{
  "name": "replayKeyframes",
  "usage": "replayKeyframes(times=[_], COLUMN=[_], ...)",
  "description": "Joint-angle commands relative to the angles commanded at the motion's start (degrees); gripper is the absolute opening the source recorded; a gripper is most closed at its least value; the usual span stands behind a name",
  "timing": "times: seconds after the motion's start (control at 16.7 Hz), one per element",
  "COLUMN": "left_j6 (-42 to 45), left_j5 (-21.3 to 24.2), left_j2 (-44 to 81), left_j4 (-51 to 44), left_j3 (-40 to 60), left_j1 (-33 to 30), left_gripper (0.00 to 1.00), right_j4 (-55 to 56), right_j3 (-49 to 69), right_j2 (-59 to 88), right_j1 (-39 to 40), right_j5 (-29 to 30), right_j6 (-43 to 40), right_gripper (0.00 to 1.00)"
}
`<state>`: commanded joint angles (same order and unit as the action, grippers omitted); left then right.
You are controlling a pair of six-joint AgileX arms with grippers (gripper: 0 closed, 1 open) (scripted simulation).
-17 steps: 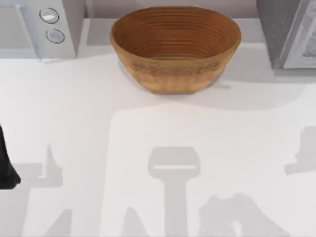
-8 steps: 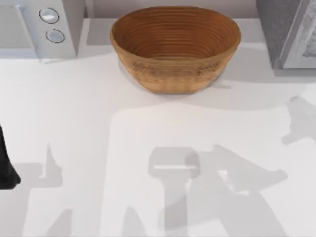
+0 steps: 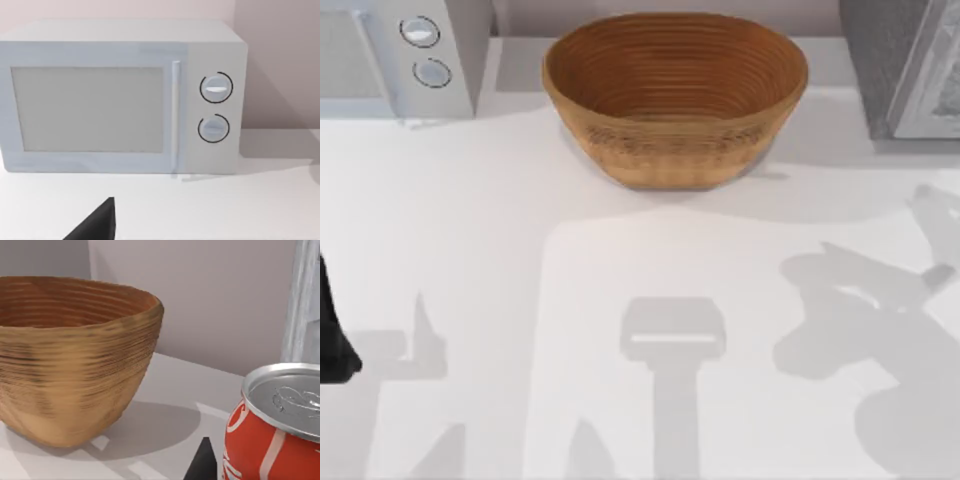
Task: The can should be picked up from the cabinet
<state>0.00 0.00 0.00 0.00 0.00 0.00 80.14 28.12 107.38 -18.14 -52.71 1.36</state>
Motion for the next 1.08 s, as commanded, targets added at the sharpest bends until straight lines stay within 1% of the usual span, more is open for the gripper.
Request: replayKeyframes(times=[0.24,0.48,0.6,0.9,1.08], left_j6=[0.00,0.00,0.00,0.00,0.00], left_j5=[0.00,0.00,0.00,0.00,0.00], left_j2=[0.00,0.00,0.00,0.00,0.00], left_j4=[0.00,0.00,0.00,0.00,0.00], left_j3=[0.00,0.00,0.00,0.00,0.00], left_j1=[0.00,0.00,0.00,0.00,0.00], left_gripper=[1.00,1.00,1.00,1.00,1.00], right_j4=[10.29,16.35,17.66,17.53,17.22], right_j3=[3.63,5.78,6.25,6.06,7.27], right_j2=[13.63,21.80,23.36,23.33,24.14], right_j1=[-2.31,-3.62,-3.88,-3.58,-2.14], right_j5=[-6.77,-10.81,-11.70,-11.64,-10.08], right_j6=[0.14,0.21,0.23,0.31,0.15], right_gripper=[0.00,0.00,0.00,0.00,0.00])
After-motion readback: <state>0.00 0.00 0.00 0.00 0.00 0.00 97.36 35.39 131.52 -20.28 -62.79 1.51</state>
